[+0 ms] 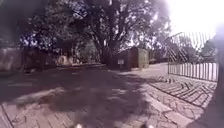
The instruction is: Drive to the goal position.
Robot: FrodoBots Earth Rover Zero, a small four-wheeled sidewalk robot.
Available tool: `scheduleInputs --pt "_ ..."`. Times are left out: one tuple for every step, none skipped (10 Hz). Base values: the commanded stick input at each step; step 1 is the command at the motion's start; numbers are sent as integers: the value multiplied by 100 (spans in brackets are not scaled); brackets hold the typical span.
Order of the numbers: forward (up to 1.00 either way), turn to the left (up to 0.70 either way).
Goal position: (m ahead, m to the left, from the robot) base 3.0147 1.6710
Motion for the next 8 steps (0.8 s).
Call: scheduleInputs --pt "70 30" --pt "70 18" --pt "70 5" --pt "70 0" --pt "70 0" --pt "70 0" --pt "70 0" --pt "70 0"
